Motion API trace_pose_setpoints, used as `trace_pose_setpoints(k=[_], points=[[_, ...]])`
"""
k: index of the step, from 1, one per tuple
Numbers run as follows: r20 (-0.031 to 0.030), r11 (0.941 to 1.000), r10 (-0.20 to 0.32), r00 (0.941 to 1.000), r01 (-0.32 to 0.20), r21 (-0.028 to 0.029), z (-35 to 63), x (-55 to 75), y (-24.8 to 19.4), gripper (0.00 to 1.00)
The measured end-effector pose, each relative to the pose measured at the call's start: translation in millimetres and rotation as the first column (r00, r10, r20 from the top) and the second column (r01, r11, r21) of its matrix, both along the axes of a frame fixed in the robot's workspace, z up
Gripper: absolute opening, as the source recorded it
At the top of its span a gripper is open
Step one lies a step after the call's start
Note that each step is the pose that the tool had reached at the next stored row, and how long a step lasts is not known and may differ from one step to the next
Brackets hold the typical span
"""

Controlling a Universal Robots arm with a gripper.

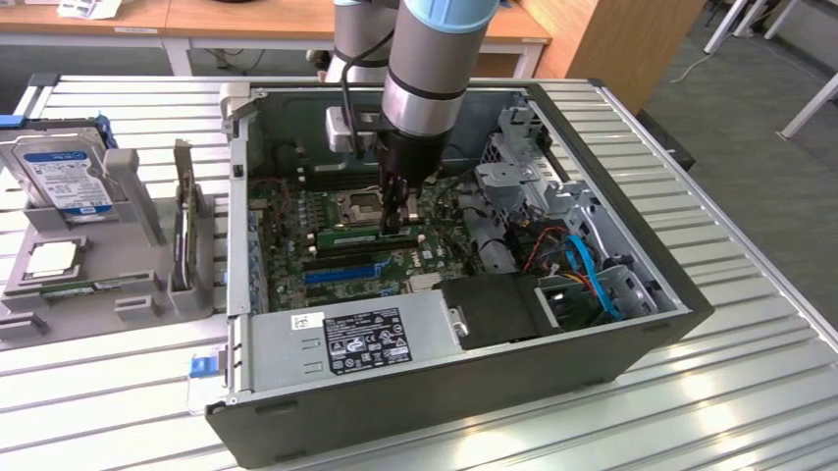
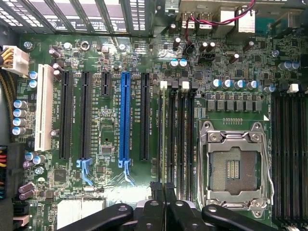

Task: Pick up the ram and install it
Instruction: 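Insert the ram into the slot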

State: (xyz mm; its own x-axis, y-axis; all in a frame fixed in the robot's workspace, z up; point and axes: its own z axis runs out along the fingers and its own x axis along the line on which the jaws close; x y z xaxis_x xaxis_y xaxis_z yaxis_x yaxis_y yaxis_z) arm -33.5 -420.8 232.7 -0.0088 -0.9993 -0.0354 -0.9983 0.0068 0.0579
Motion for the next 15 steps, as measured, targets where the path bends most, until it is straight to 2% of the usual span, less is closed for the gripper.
trace_pose_setpoints(k=[15], points=[[0.0000,1.0000,0.000,1.0000,0.000,0.0000,-0.8,0.0,0.7,0.11]])
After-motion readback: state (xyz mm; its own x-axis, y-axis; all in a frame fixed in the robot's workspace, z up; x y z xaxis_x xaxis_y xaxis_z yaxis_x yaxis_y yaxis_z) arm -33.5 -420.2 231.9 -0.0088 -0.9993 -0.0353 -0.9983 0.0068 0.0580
